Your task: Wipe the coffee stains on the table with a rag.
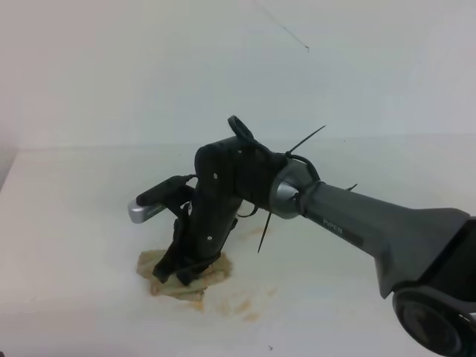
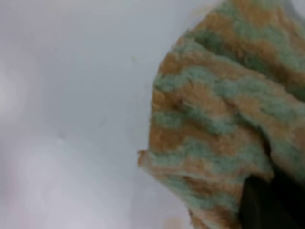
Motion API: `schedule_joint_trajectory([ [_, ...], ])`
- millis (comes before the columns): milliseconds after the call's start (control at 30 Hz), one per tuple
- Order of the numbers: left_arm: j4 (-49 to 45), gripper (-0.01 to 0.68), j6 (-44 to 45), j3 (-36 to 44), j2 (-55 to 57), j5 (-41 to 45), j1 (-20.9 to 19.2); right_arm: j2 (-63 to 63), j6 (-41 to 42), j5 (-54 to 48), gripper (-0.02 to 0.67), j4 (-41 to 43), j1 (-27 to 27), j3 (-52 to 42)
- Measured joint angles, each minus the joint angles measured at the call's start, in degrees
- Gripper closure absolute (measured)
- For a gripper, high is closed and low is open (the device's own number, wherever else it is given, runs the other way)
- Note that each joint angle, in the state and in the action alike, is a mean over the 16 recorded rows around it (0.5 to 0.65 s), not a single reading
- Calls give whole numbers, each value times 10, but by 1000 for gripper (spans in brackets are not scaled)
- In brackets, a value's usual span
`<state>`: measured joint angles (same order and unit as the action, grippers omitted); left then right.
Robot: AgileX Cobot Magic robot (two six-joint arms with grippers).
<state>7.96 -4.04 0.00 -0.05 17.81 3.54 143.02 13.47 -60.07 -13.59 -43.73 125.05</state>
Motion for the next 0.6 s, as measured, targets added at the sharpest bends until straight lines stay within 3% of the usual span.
schedule_joint_trajectory([
  [600, 0, 675, 0, 0, 0, 0, 0, 44, -15, 62, 636, 15, 106, 18],
])
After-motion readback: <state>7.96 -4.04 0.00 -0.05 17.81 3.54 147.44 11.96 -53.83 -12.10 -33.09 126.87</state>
